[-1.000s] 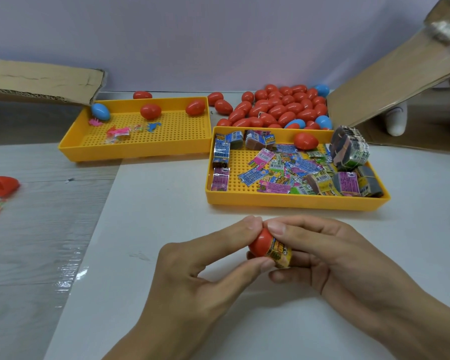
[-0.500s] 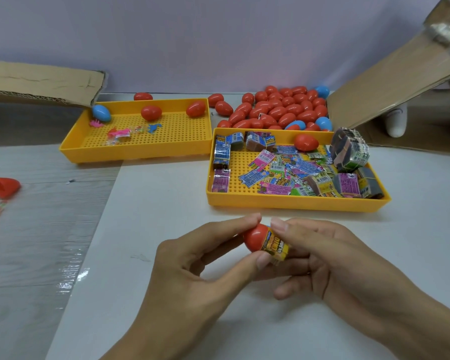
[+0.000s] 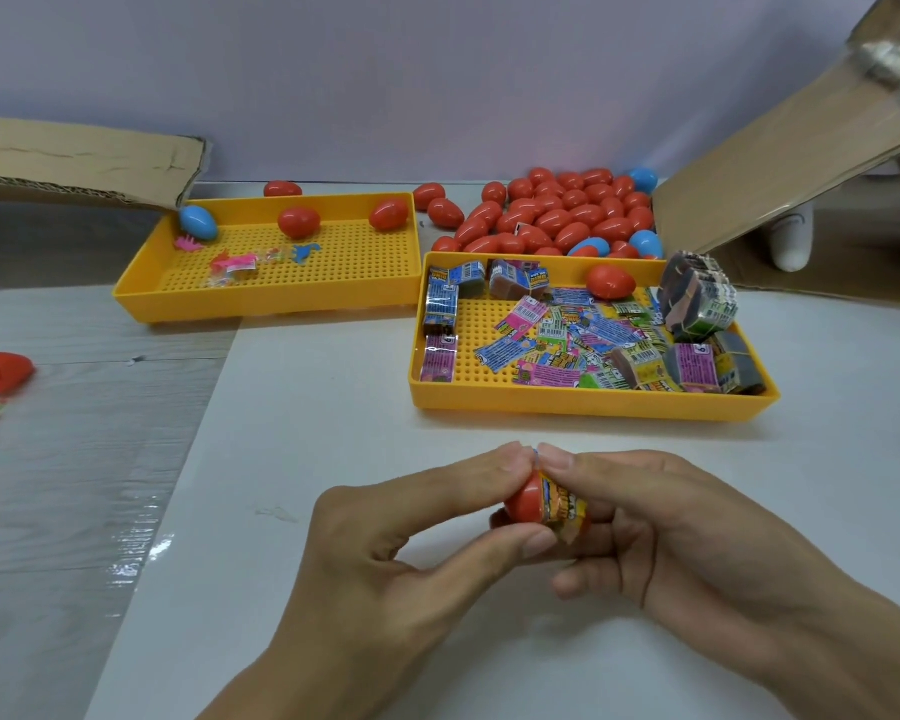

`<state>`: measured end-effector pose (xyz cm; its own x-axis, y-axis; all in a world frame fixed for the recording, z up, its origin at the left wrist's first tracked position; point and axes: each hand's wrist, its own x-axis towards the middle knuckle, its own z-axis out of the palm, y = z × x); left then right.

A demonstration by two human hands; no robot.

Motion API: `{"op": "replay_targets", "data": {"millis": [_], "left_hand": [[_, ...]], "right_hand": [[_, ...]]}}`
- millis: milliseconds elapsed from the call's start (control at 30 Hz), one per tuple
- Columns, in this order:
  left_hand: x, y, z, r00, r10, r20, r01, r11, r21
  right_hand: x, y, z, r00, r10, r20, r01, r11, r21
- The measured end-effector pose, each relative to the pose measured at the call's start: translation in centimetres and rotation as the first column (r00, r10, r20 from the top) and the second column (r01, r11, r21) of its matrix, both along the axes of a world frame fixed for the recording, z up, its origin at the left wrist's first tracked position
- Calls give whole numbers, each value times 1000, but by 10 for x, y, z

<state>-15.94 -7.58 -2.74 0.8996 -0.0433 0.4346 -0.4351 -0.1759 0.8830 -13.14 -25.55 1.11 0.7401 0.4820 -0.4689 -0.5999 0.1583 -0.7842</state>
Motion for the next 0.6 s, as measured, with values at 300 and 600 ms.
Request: {"op": "replay_targets", "data": {"millis": [300, 600], "left_hand": [[0, -4, -3, 999, 22, -46, -25, 998, -59], [5, -2, -4, 993, -121, 6, 121, 992, -22]], "right_hand": [[2, -3, 0, 998, 4, 61, -3, 1000, -15], [0, -2, -1, 989, 2, 150, 14, 994, -104]]}}
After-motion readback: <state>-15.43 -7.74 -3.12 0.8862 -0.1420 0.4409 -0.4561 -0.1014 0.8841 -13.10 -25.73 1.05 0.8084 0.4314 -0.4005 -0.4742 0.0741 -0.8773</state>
